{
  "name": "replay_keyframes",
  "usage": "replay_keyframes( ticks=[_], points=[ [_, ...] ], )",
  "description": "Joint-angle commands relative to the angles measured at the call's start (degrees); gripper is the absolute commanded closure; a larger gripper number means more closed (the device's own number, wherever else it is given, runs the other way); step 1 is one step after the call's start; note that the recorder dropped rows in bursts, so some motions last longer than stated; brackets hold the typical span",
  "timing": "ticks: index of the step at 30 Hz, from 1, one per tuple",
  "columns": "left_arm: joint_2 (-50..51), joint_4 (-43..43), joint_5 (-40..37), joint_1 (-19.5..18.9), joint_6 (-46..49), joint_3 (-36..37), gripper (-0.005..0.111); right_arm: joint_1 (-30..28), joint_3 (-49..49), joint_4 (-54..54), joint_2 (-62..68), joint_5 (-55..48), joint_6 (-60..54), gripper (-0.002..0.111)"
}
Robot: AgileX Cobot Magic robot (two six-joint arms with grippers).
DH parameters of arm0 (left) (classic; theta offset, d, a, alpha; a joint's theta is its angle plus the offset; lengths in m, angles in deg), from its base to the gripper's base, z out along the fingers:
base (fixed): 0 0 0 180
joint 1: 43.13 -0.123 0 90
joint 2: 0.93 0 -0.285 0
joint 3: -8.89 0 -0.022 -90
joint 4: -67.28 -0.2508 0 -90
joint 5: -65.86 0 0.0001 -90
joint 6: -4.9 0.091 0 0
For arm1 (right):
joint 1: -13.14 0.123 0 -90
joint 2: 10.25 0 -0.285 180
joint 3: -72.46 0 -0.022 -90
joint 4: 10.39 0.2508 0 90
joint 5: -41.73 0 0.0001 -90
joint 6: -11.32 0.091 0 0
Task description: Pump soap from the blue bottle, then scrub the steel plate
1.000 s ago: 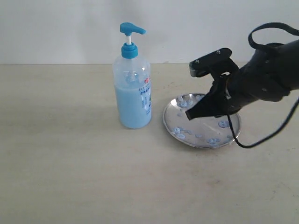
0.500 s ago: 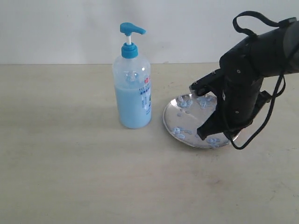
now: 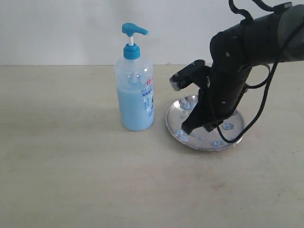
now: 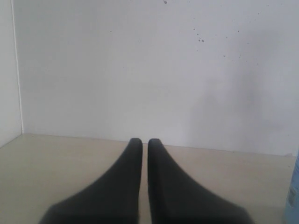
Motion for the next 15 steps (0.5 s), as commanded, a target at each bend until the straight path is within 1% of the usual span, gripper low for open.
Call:
replay_keyframes(
  ticks=[1,2,3,4,5,8,9,10,11,12,13,14,15],
  points=[
    [-0.14,0.15,0.34,-0.17,-0.37,0.18,0.102,-3.71,0.48,-11.99,0.14,23.31,25.29,0.109],
    [-0.14,0.15,0.34,-0.17,-0.37,0.18,0.102,-3.81,0.48,-9.71,0.14,28.36,28.70,0.109],
    [-0.14,0.03,0.35,-0.17,-0.37,0.18,0.102,-3.04,0.48,-5.87,-0.13,29.74,29.39,0.109],
    [-0.14,0.03,0.35,-0.17,-0.37,0.18,0.102,-2.16,0.48,-3.40,-0.54,28.00,26.54,0.109],
    [-0.14,0.03,0.35,-0.17,-0.37,0.18,0.102,-0.85,0.48,-2.19,-1.14,22.75,19.91,0.109],
    [-0.14,0.03,0.35,-0.17,-0.37,0.18,0.102,1.99,0.37,-2.24,-1.76,0.09,-1.12,0.109],
    [-0.14,0.03,0.35,-0.17,-0.37,0.18,0.102,1.93,0.36,-3.43,-1.44,-5.20,-5.82,0.109],
    [-0.14,0.03,0.35,-0.17,-0.37,0.18,0.102,1.63,0.36,-5.36,-0.87,-7.06,-6.57,0.109],
    [-0.14,0.03,0.35,-0.17,-0.37,0.18,0.102,0.79,0.36,-8.99,-0.44,-6.04,-4.24,0.109],
    [-0.14,0.03,0.35,-0.17,-0.37,0.18,0.102,-0.19,0.36,-13.01,0.15,-1.51,1.13,0.109],
    [-0.14,0.03,0.35,-0.17,-0.37,0.18,0.102,-1.08,0.48,-15.77,0.51,3.78,9.51,0.109],
    [-0.14,0.03,0.35,-0.17,-0.37,0.18,0.102,-2.19,0.48,-17.78,0.94,11.26,18.69,0.109],
    [-0.14,0.03,0.35,-0.17,-0.37,0.18,0.102,-2.89,0.48,-17.33,1.59,18.33,26.13,0.109]
  ],
)
